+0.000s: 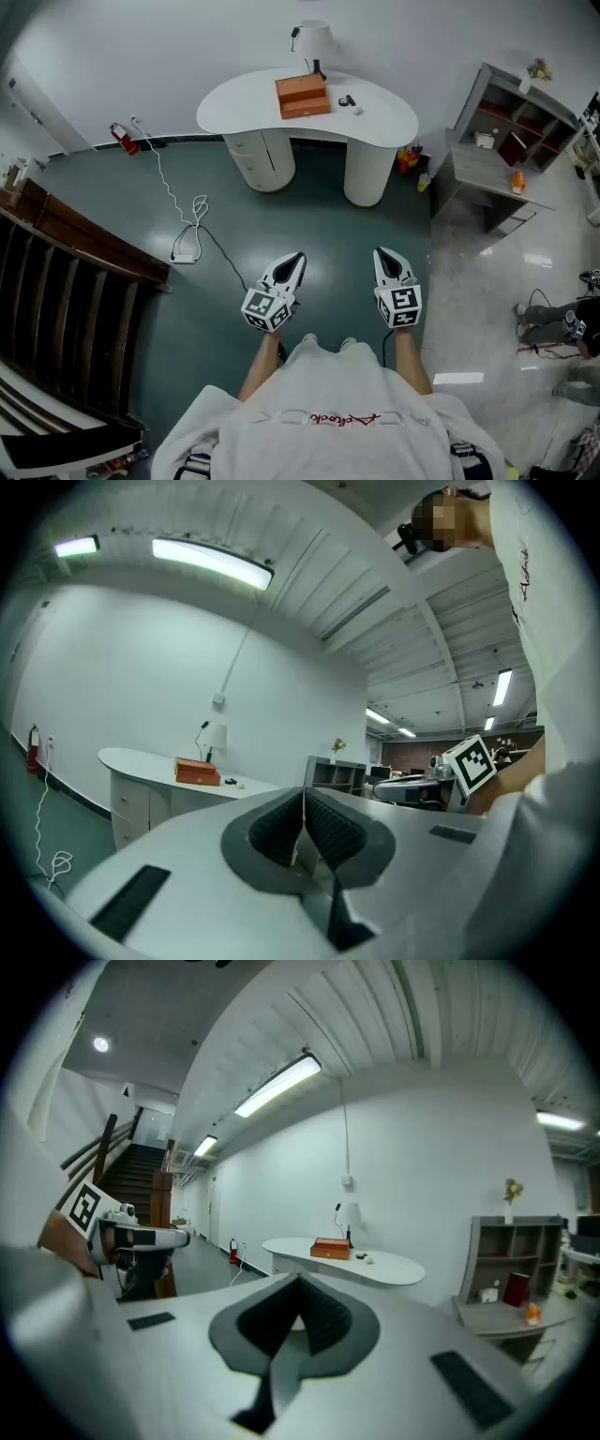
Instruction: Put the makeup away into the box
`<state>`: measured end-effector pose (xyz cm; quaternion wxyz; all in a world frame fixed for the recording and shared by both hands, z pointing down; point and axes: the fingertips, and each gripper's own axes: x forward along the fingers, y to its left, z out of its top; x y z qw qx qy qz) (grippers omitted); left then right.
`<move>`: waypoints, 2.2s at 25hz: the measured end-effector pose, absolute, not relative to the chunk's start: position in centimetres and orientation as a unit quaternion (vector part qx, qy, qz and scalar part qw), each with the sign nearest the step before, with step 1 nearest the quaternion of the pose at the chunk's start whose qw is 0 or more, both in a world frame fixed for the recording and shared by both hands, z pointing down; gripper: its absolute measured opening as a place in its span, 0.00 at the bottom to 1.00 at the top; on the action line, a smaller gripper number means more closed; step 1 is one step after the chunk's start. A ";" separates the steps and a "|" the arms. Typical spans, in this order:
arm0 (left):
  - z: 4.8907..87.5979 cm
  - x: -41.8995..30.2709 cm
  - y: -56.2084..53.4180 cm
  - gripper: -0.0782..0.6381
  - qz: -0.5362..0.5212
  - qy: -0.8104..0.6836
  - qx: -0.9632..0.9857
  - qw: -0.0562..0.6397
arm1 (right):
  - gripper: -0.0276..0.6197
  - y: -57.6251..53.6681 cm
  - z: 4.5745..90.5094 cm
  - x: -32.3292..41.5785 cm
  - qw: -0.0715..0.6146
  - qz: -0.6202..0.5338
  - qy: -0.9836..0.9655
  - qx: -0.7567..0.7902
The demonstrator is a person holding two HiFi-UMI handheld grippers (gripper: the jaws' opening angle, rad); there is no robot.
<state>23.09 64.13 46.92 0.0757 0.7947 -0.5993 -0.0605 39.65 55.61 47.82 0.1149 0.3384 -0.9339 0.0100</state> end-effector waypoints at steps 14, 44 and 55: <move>46.9 27.2 60.5 0.13 -0.053 -0.618 0.781 0.072 | 0.07 51.8 48.5 44.5 0.097 0.029 -0.941 0.324; 49.1 16.6 42.9 0.13 -0.062 -0.600 0.793 0.086 | 0.07 34.7 50.3 33.7 0.128 0.019 -0.934 0.334; 48.7 6.9 35.3 0.13 -0.083 -0.591 0.797 0.096 | 0.07 27.4 49.1 24.4 0.145 0.010 -0.927 0.346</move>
